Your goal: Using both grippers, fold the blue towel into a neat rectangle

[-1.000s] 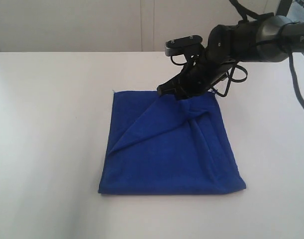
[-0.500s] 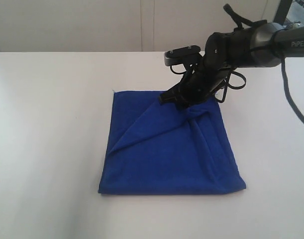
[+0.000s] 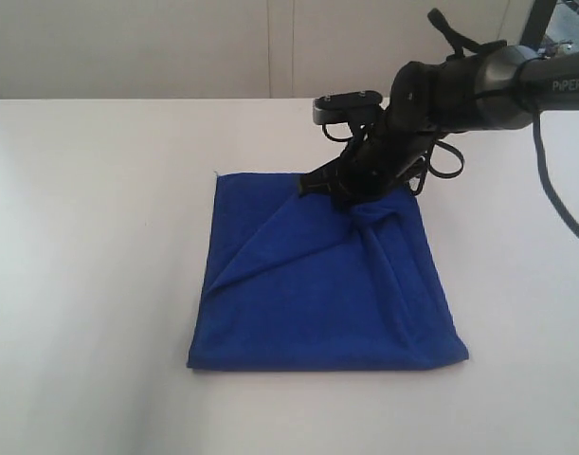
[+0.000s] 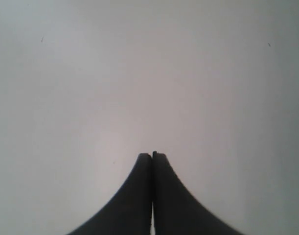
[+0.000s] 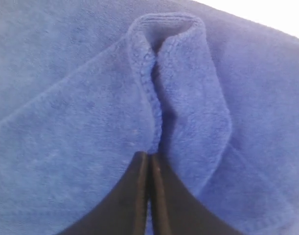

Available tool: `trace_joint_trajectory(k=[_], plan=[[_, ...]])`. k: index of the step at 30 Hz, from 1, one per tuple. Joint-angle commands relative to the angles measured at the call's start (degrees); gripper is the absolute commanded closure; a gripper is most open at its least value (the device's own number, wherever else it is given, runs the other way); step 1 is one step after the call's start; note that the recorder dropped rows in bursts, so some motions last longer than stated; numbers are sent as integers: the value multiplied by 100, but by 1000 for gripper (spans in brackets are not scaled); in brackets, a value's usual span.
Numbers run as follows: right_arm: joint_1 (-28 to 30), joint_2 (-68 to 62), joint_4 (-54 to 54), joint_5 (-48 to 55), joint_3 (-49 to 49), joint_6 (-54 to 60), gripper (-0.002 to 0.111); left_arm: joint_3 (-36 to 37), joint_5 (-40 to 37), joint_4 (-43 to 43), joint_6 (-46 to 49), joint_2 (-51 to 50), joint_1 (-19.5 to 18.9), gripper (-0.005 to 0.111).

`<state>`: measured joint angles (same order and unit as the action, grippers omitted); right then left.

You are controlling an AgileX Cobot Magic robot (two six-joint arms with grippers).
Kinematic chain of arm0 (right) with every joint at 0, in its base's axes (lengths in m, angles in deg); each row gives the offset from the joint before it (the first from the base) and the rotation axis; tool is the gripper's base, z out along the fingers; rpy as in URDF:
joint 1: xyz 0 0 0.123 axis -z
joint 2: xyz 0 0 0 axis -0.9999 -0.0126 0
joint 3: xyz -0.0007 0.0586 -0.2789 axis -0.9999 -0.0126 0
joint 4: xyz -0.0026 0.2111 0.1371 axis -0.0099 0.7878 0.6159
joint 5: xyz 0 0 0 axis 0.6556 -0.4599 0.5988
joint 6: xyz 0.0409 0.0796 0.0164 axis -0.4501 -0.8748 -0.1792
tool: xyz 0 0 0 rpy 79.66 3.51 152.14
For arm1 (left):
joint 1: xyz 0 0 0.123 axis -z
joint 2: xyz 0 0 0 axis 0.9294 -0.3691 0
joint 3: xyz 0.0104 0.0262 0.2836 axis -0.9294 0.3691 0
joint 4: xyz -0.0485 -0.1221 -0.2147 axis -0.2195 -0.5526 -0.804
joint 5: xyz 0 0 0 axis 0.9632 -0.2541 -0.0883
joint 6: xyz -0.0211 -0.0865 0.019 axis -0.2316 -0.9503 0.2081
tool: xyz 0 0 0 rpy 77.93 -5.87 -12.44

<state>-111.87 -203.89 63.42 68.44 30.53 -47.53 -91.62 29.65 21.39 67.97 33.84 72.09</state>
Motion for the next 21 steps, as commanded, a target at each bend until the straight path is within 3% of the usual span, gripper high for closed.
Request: trace_joint_trajectory(k=[1, 16, 21], plan=[[-2, 33, 605, 61, -18, 50, 108, 2, -69, -13, -30, 46, 2, 107], [-196, -95, 687, -92, 22, 66, 108, 2, -69, -13, -30, 46, 2, 107], [-186, 66, 683, -61, 59, 66, 85, 2, -69, -13, -30, 46, 2, 107]])
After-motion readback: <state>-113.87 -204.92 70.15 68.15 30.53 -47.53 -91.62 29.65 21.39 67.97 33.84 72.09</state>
